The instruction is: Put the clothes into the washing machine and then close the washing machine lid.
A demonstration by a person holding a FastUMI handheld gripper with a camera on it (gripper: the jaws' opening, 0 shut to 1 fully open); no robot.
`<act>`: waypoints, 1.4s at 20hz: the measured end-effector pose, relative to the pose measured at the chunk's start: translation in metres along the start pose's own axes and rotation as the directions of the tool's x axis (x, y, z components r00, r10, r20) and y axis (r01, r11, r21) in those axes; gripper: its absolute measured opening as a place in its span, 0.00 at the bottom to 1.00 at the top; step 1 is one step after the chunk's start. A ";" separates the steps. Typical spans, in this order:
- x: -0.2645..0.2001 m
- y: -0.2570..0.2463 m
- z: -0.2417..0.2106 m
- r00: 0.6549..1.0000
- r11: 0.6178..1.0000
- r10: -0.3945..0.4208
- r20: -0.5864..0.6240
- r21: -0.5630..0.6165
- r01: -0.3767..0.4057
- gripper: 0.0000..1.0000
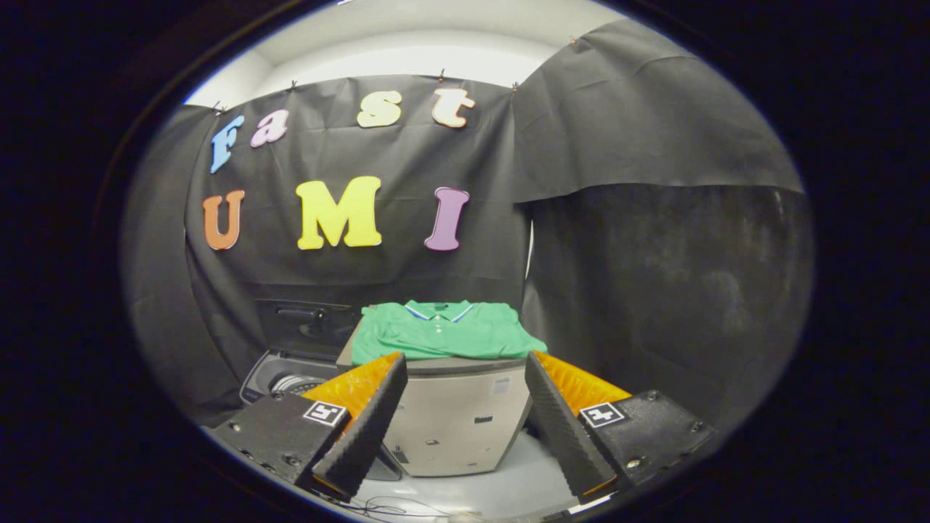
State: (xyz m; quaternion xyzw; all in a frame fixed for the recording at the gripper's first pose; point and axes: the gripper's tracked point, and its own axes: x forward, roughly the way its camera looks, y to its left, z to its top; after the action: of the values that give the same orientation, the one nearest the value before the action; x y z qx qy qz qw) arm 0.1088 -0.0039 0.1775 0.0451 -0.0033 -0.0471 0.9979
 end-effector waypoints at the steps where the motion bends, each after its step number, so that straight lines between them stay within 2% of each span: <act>1: 0.011 0.005 0.007 1.000 1.000 0.013 -0.002 0.006 -0.013 1.00; 7: 0.101 0.026 0.037 0.994 0.996 0.087 -0.065 -0.016 -0.088 1.00; 14: 0.215 0.038 0.024 0.961 0.991 0.116 -0.251 -0.031 -0.128 1.00; 21: 0.303 0.046 -0.040 0.880 0.993 0.077 -0.469 -0.039 -0.108 1.00; 26: 0.317 0.045 -0.078 0.801 0.997 0.051 -0.596 -0.016 -0.075 1.00; 27: 0.322 0.044 -0.073 0.812 0.998 0.039 -0.582 -0.013 -0.057 1.00; 28: 0.321 0.045 -0.077 0.793 0.998 0.033 -0.609 -0.018 -0.055 0.99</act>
State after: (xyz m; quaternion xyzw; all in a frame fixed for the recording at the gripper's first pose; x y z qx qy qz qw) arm 0.4332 0.0169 0.1055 0.0406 0.3171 -0.0071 0.9475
